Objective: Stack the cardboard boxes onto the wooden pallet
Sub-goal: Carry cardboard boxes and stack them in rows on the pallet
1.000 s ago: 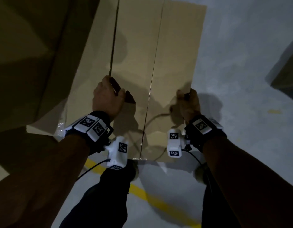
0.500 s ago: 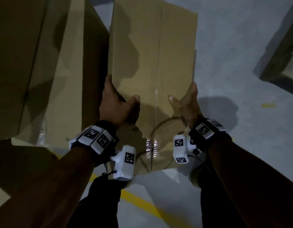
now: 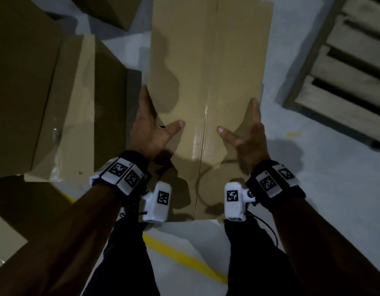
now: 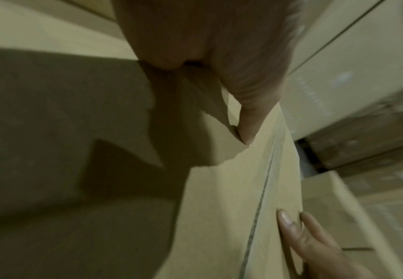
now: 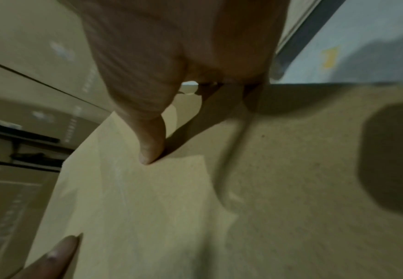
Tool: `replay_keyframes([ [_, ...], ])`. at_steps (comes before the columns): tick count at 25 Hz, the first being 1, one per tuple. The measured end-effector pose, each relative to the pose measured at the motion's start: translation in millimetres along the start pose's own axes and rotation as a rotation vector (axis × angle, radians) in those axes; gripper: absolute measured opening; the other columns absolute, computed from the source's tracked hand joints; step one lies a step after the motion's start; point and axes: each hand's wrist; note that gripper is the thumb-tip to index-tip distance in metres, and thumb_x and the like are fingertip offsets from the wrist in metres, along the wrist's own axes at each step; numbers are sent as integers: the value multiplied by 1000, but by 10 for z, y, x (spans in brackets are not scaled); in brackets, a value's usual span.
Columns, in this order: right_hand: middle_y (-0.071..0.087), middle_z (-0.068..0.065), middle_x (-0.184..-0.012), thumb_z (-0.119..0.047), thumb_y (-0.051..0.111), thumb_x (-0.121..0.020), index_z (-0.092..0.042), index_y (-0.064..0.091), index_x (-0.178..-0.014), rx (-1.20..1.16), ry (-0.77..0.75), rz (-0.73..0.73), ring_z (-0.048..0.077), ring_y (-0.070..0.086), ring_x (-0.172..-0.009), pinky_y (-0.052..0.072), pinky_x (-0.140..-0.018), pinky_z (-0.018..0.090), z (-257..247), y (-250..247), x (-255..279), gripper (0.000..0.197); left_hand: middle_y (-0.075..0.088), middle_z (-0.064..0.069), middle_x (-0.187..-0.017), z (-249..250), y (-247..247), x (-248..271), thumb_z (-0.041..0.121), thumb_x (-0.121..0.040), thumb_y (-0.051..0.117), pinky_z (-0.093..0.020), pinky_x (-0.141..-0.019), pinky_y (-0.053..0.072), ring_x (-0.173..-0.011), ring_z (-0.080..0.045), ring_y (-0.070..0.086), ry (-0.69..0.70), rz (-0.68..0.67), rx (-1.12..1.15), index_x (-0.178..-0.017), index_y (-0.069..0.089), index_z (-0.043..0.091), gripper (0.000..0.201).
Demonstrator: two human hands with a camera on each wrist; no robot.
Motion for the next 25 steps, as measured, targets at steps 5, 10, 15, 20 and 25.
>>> replay_keyframes([
  [5,34,16,-153,-40,83,-78,-31,6,-159,102,9,144,34,41,-135,35,-106,36,-891,-1265,791,113,14,5,-165,1238,-112,638,39,-77,82,-33,-119,19,-148,-9,16,190,-101,41,-158,3,32,113],
  [10,30,18,-153,-41,80,-81,-33,6,-159,74,-5,316,39,34,-139,32,-111,45,-1516,-2029,1744,109,13,2,-165,2168,-368,1184,39,-79,80,-28,-114,17,-149,-15,16,385,-147,-25,-159,5,28,110],
  [15,23,14,-158,-47,79,-80,-44,2,-157,-9,42,557,37,31,-143,31,-114,47,-1884,-2182,2741,110,12,4,-165,2678,-794,1639,40,-81,79,-27,-114,17,-149,-12,16,608,-277,-2,-158,4,32,109],
  [20,24,14,-157,-47,78,-81,-45,2,-157,-82,93,776,38,34,-140,34,-111,50,-1995,-2159,3658,108,14,8,-164,3022,-1072,2209,40,-79,80,-28,-112,20,-147,-11,19,750,-397,-6,-157,5,40,108],
  [25,28,13,-154,-49,77,-80,-48,2,-155,-142,161,893,37,38,-137,35,-111,50,-1822,-2405,4397,107,15,11,-163,3294,-980,2864,43,-78,80,-38,-118,23,-147,-12,22,812,-518,-21,-155,5,46,107],
])
Point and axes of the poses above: each hand's wrist, its own x-axis away from the middle knuckle, its own y-axis out of the palm, z = x × y
